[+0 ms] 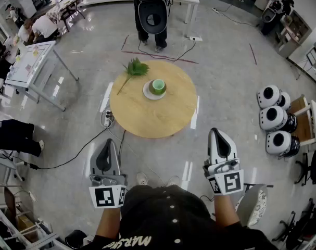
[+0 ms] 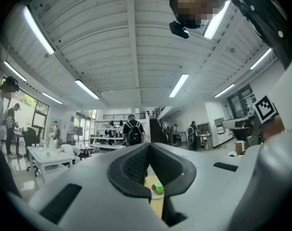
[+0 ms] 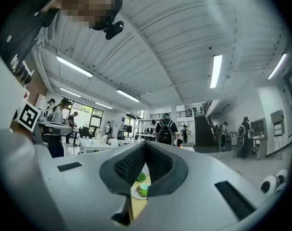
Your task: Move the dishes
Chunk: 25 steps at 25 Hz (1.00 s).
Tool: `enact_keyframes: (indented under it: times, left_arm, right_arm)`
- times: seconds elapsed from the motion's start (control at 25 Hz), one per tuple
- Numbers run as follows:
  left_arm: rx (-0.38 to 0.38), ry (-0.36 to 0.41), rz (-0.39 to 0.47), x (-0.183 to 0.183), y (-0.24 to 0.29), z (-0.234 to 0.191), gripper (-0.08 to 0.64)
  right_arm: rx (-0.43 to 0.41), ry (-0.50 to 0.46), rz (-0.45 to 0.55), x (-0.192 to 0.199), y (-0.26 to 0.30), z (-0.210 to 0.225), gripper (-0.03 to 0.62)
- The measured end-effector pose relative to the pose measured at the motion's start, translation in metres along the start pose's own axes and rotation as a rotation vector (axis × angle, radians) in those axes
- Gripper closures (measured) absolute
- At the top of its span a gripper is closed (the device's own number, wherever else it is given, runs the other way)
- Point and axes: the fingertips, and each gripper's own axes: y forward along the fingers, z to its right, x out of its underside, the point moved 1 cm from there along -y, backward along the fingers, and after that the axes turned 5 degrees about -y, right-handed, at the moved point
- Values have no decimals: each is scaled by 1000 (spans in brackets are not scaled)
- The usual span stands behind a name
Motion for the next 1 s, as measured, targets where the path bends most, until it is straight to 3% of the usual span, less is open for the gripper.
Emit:
enact_keyframes:
  times: [0.28, 0.52, 0.56, 0.64, 1.0]
  left_arm:
    - [5, 2, -6, 1, 3, 1, 549]
    - [5, 0, -11, 3, 2, -5, 549]
    - [6, -2, -11, 3, 2, -6, 549]
    - [6, -7, -9, 3, 3, -9, 549]
    - [68, 9, -14, 6, 2, -59, 549]
  right_arm:
    - [2, 104, 62, -5, -1, 3, 606]
    - [0, 92, 62, -5, -1, -4, 601]
    - [0, 101, 71, -6, -1, -4, 579]
    - [-2, 124, 82, -9, 1, -4, 333]
    - [86, 81, 46, -11, 20, -36, 330]
